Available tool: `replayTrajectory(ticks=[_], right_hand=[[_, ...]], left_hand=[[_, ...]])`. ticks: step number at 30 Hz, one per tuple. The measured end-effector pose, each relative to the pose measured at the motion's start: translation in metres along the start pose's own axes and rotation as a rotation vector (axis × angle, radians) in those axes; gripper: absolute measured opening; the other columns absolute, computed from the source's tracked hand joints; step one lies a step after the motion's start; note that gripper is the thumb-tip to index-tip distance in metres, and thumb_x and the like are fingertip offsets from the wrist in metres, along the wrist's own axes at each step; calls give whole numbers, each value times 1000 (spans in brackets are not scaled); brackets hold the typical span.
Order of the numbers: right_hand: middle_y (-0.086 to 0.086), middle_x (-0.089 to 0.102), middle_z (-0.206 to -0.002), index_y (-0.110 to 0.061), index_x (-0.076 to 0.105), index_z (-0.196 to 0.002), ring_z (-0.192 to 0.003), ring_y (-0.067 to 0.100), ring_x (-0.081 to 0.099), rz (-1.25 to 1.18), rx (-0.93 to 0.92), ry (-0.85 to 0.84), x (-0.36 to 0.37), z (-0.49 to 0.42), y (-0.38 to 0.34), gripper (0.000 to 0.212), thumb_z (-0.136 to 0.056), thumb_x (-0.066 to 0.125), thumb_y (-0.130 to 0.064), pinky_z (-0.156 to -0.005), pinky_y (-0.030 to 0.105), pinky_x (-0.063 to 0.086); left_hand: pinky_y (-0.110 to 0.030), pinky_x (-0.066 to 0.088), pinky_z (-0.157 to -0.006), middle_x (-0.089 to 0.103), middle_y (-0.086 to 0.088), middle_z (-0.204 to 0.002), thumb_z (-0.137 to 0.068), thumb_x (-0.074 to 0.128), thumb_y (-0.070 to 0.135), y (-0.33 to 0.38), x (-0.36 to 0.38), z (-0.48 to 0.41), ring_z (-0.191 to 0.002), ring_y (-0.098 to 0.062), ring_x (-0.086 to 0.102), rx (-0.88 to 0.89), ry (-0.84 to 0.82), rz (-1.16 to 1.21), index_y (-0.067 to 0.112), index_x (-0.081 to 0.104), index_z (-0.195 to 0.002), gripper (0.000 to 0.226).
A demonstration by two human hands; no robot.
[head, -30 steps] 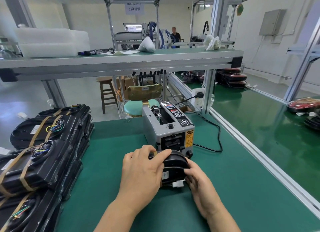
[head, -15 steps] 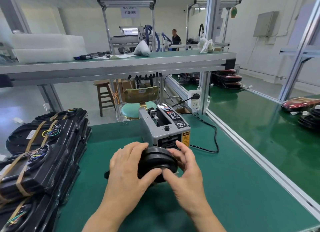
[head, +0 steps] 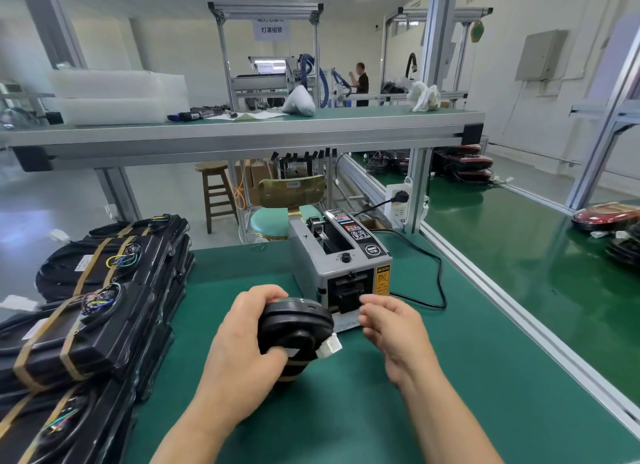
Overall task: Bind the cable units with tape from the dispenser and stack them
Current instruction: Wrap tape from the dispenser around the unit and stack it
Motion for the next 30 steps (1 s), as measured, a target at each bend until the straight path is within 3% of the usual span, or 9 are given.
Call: replayTrajectory(ticks=[3, 9, 13, 17, 22, 27, 30], right_hand=[[6, 60, -71, 2, 68, -96, -48, 6, 53, -38, 78, 102, 2, -17, 1, 10, -92, 59, 1, -41, 15, 41], [8, 63, -66, -2, 64, -83, -39, 4, 54, -37, 127, 177, 16, -32, 0, 9, -92, 61, -1, -36, 14, 41], [7, 65, -65, -2, 64, -80, -45, 8, 56, -27, 159, 220, 18, -37, -2, 12, -91, 64, -5, -36, 15, 42], [6, 65, -60, -2, 62, -75, -38, 6, 56, -45, 170, 257, 19, -39, -2, 13, -88, 65, -2, -35, 15, 41], [2, 65, -50, -4, 63, -68, -43, 10, 56, 36, 151, 315, 22, -42, -2, 16, -84, 64, -2, -38, 18, 41], [-7, 58, -37, -11, 66, -62, -47, 10, 54, 207, 51, 393, 27, -39, -4, 16, -78, 65, -13, -52, 25, 40], [-6, 57, -39, -9, 66, -64, -46, 10, 51, 102, 55, 394, 23, -35, 3, 15, -79, 64, -11, -51, 24, 40]], left_hand=[[-6, 36, -79, 54, 22, -105, -54, 51, 12, 1, 0, 2, -101, -5, 53, 6, 6, 14, 51, 46, -103, 63], [-7, 38, -79, 58, 18, -102, -55, 52, 11, 2, -2, 7, -99, -7, 55, 6, 15, 47, 49, 48, -104, 62], [-12, 41, -82, 60, 18, -102, -54, 53, 9, 1, -4, 11, -99, -10, 56, 25, 63, 69, 46, 51, -103, 61], [-16, 44, -86, 61, 15, -103, -55, 55, 7, -1, 4, 20, -100, -11, 58, 41, 126, 122, 36, 55, -106, 58], [-8, 39, -86, 58, 12, -105, -59, 65, 7, 4, 18, 25, -103, -12, 58, 98, 162, 128, 34, 54, -108, 57], [-12, 41, -90, 55, 11, -108, -59, 66, 7, 7, 18, 23, -102, -13, 56, 176, 238, 25, 31, 51, -111, 59], [-7, 38, -92, 57, 12, -110, -60, 67, 5, 8, 13, 24, -105, -7, 57, 197, 273, 21, 33, 52, -114, 63]])
Point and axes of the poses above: each hand's wrist, its own z-axis away from the middle knuckle, its own x-axis out of the palm, y = z × x, the point moved 4 cm from there along -z, towards the middle knuckle
